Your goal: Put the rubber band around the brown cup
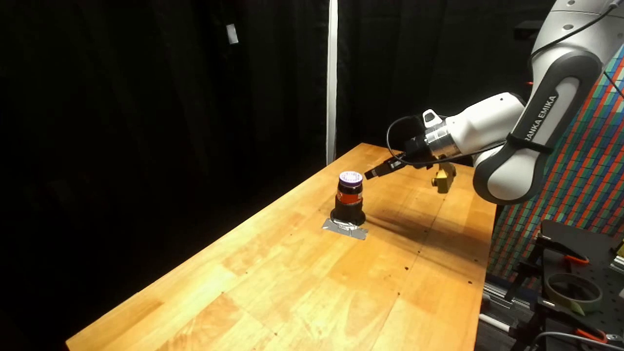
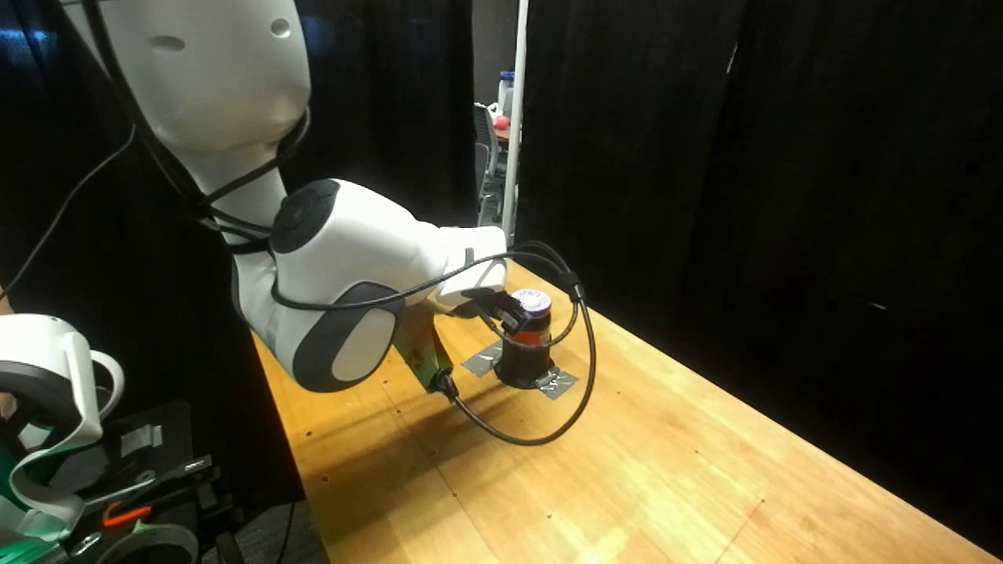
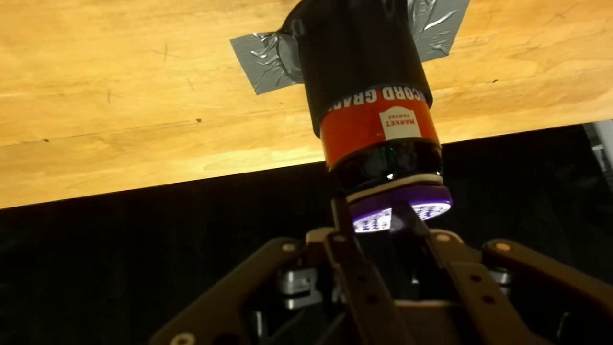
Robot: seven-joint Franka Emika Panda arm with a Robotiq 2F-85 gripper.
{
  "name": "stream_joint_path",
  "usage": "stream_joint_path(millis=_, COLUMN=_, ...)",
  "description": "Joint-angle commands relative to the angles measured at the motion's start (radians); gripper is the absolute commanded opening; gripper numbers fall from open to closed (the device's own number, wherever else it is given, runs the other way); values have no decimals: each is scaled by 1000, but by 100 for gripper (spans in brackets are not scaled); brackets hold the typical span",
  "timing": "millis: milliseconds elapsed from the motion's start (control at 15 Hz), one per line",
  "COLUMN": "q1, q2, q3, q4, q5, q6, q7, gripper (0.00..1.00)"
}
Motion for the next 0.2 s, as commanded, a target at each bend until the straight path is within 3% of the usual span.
stream_joint_path(millis=0, q1=-87, q2=-42, q3=53, q4=-14, q5=-137, q6=-118, q7=85, gripper=60)
stream_joint_path(millis=133, q1=-146, q2=-88, q3=89, q4=-17, q5=-251, q6=-305, q7=174, gripper=76)
